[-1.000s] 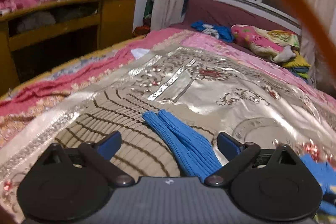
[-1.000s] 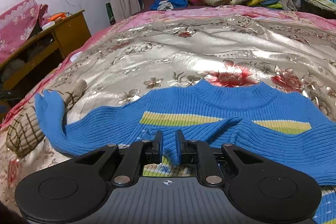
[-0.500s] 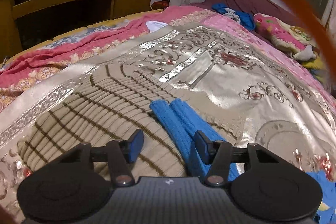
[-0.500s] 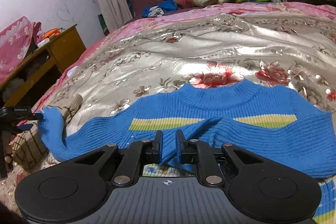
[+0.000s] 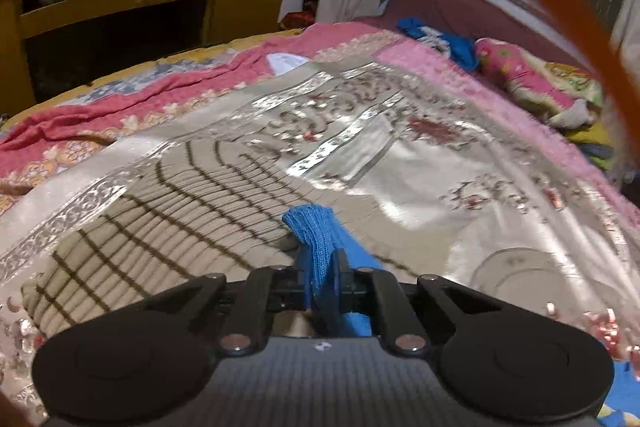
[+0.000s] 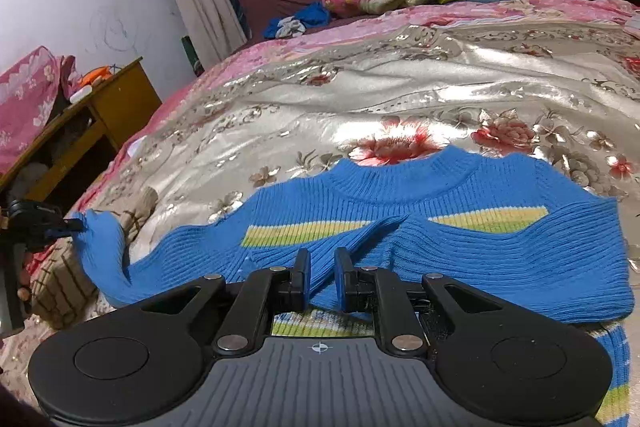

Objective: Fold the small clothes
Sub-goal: 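Grasp the other sleeve cuff with the left gripper, then fold the held sleeve across the sweater body with the left gripper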

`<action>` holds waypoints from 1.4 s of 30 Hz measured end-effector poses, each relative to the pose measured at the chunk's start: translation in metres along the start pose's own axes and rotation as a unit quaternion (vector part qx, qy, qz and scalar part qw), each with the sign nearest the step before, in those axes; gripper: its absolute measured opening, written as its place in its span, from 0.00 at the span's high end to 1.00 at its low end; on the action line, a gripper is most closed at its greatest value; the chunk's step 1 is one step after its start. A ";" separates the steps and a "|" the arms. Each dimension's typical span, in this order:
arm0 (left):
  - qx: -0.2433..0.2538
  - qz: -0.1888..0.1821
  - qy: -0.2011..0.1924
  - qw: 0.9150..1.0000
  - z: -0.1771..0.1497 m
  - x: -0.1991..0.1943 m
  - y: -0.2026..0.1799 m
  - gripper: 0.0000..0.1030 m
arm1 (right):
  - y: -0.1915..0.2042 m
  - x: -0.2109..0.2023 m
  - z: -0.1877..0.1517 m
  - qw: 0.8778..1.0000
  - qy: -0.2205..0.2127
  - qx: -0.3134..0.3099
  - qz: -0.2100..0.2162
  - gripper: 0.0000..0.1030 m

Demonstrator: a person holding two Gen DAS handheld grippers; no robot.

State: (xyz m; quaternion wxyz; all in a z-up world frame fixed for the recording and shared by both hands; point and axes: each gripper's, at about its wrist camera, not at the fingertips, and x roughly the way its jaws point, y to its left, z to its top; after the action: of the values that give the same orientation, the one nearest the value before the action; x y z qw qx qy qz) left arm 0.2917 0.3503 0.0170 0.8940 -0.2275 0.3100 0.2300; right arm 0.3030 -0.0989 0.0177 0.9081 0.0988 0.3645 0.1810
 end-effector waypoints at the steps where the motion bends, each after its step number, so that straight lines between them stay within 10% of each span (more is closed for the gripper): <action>1: 0.003 -0.013 -0.002 1.000 0.000 -0.003 -0.004 0.84 | -0.001 -0.001 0.000 1.000 -0.001 0.001 0.001 0.85; 8: 0.051 -0.128 -0.007 0.990 -0.006 -0.036 -0.056 0.86 | -0.004 -0.006 0.001 1.000 -0.004 0.018 0.008 0.85; 15: 0.132 -0.230 0.037 0.964 -0.050 -0.054 -0.129 0.86 | -0.006 -0.011 0.005 1.000 -0.008 0.023 0.011 0.85; 24: 0.185 -0.286 0.114 0.933 -0.133 -0.055 -0.175 0.86 | -0.026 -0.009 -0.001 0.997 0.017 0.067 0.024 0.85; 36: 0.255 -0.243 0.074 0.933 -0.149 -0.079 -0.147 0.86 | -0.005 0.013 -0.009 0.999 0.042 0.012 0.023 0.72; 42: 0.205 -0.248 0.087 0.943 -0.170 -0.092 -0.115 0.85 | 0.000 0.036 -0.004 0.997 0.071 -0.016 0.016 0.72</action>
State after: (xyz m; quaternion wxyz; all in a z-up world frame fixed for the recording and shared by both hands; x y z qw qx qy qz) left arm 0.2146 0.1411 -0.0119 0.9198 -0.1282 0.3605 -0.0875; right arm 0.3239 -0.0844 -0.0078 0.8784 0.0777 0.4232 0.2081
